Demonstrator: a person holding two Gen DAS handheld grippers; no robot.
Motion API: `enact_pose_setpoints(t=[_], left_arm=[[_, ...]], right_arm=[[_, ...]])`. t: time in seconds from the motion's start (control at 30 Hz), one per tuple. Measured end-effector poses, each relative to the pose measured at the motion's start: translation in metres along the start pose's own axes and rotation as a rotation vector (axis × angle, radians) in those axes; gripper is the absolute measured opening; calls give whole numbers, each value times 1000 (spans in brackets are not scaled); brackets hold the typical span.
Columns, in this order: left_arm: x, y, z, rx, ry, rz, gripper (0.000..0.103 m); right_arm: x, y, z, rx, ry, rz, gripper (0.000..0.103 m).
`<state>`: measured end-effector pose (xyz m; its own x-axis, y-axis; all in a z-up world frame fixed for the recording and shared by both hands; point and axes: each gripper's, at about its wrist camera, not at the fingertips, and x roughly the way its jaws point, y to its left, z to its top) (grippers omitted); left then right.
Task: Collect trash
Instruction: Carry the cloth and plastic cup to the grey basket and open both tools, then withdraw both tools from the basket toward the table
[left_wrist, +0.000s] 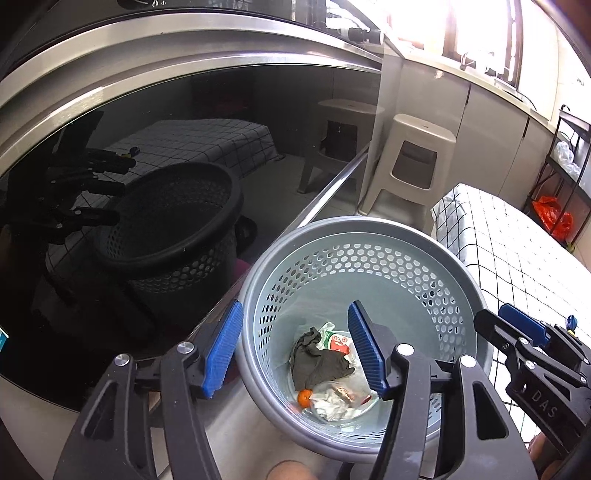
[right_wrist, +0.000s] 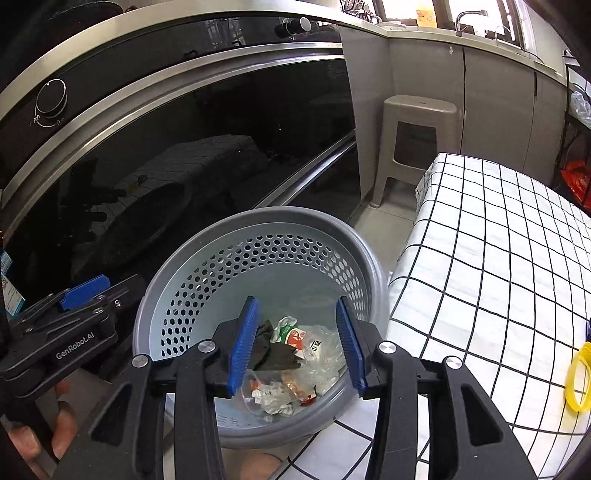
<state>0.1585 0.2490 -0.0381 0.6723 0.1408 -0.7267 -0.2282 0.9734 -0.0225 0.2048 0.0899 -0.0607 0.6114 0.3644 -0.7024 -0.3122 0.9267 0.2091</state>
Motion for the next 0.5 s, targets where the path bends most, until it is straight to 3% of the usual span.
enact_pose_setpoints(t=[0.5], left_arm=[[-13, -11, -3, 11, -30, -31, 69]], right_arm=[[-35, -18, -26, 36, -18, -27, 52]])
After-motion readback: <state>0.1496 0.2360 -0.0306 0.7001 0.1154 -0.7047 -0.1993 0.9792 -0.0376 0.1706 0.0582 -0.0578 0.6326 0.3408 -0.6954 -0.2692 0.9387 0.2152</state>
